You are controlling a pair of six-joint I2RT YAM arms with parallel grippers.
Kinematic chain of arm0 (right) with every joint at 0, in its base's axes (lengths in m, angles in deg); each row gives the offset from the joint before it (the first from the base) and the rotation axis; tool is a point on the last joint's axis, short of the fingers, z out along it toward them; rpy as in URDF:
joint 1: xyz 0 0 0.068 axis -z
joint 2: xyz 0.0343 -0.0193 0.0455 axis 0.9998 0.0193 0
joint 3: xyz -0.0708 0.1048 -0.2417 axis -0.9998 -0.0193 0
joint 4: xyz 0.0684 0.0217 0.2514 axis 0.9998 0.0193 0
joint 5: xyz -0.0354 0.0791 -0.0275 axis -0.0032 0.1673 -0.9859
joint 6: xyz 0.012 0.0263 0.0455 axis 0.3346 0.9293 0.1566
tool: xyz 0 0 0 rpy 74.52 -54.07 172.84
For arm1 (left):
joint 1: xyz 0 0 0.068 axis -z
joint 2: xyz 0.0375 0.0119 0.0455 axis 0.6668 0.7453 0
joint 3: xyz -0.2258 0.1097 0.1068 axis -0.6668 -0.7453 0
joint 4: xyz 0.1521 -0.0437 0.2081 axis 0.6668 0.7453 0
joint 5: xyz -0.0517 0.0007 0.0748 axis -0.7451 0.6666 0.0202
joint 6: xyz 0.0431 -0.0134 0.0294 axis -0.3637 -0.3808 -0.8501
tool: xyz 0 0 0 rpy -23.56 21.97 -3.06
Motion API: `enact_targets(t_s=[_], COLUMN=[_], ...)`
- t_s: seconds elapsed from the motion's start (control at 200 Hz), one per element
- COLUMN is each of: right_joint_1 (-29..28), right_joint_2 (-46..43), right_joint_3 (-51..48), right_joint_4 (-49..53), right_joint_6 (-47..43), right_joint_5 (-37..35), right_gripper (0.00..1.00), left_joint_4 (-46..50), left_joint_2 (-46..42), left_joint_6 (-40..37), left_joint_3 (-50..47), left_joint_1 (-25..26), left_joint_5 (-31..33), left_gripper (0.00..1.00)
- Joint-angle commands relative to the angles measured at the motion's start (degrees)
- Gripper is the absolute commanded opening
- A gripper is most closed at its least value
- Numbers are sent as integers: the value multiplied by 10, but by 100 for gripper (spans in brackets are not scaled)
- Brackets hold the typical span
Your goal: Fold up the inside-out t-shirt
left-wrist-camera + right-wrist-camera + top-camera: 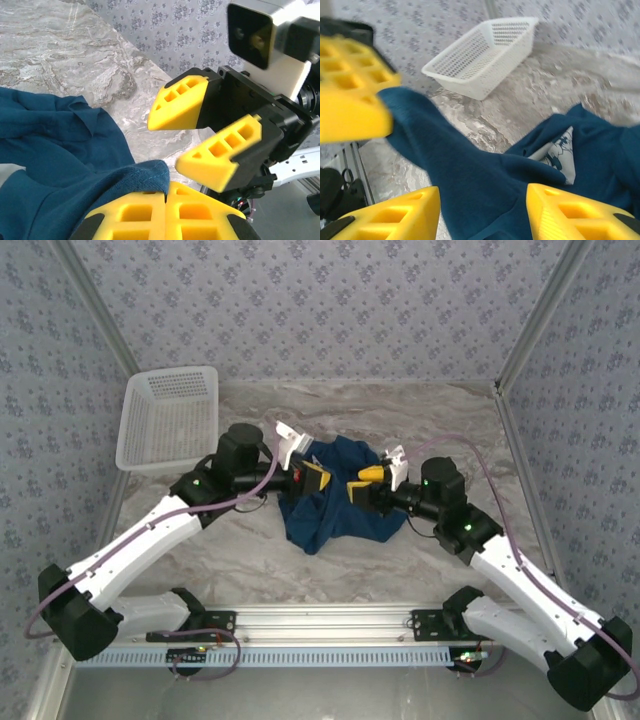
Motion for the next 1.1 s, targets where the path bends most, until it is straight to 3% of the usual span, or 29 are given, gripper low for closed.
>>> enact_targets(t_s=[0.0,0.205,0.395,0.43,0.56,0.585,0.635,0.734,0.884,1.099], right_joint_1=[-9,-49,-57,-57,-47,-43,-33,-8,29,43], right_joint_2=[5,43,106,114,113,109,98,78,69,62], right_joint_3=[14,21,33,34,26,23,14,-3,-33,-47], right_joint_4=[3,-33,-71,-74,-79,-82,-90,-105,-163,-179], right_joint_6=[-93,-111,-119,-119,-81,-69,-39,26,127,158], right_joint_5=[66,30,45,42,49,50,48,53,78,85], right_gripper=[53,54,53,45,0,0,0,0,0,0], left_joint_4=[61,70,64,62,57,58,57,60,-23,-70], left_joint_2=[4,20,20,20,18,16,9,-16,-58,-1], left_joint_6=[11,37,44,45,46,49,52,31,24,38], left_joint_3=[36,50,48,48,45,43,36,3,-99,-117], left_joint_1=[0,-2,-1,-2,-11,-16,-29,-40,-27,7], left_joint_5=[-3,-30,-46,-48,-39,-27,2,101,90,79], left_gripper=[0,0,0,0,0,4,20,38,50,50])
